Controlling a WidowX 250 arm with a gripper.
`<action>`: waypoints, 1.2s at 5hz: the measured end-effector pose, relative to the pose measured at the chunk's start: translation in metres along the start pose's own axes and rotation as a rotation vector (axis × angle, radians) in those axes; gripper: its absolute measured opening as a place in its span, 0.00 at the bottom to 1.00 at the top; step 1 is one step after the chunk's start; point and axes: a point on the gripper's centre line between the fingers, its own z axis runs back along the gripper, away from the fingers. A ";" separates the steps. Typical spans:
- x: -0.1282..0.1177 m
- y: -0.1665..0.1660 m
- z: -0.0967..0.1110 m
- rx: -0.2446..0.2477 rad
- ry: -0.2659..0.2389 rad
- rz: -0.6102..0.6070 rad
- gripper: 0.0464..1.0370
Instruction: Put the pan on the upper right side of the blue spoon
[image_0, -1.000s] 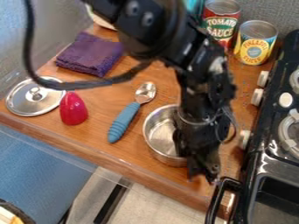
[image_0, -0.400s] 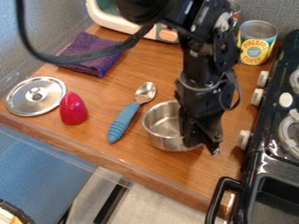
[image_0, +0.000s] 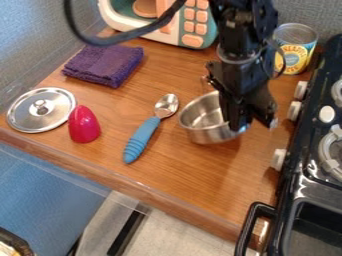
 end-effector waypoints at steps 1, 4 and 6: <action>0.013 0.022 -0.024 -0.010 0.033 0.123 0.02; 0.046 0.061 -0.055 -0.028 0.007 0.387 0.02; 0.046 0.063 -0.059 -0.015 -0.009 0.409 0.21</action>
